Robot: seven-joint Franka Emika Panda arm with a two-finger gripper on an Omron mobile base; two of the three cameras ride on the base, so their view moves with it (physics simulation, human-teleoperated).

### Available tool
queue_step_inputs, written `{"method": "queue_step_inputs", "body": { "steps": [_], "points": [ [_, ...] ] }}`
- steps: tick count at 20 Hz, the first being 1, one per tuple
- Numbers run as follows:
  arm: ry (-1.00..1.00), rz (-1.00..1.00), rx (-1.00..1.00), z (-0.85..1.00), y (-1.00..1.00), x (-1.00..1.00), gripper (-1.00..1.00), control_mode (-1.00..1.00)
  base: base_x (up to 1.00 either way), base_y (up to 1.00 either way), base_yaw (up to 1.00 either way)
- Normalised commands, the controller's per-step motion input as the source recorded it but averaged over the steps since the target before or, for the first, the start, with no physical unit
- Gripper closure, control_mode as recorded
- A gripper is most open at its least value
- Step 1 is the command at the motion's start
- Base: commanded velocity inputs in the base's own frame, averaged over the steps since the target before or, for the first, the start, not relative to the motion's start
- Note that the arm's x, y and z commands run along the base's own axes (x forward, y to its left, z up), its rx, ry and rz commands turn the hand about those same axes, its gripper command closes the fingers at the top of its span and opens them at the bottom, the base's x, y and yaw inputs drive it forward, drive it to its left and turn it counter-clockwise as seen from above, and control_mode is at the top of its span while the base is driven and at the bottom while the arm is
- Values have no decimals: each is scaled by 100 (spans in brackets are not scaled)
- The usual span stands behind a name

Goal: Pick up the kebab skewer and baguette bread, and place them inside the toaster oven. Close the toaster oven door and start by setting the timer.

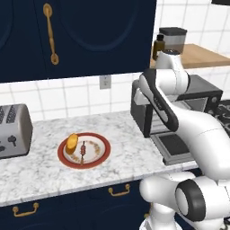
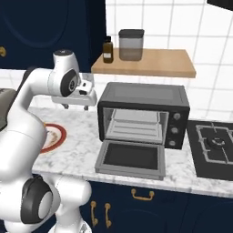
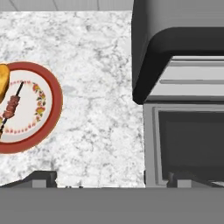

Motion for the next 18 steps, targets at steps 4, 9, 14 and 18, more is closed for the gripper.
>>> {"method": "queue_step_inputs", "body": {
  "steps": [4,9,14,18],
  "points": [
    [0,0,0,0,0,0,-100,100,55,2,-1],
    [0,0,0,0,0,0,-100,100,15,12,8],
    [0,0,0,0,0,0,-100,100,10,1,10],
    [0,0,0,0,0,0,-100,100,0,0,0]
  ]
}}
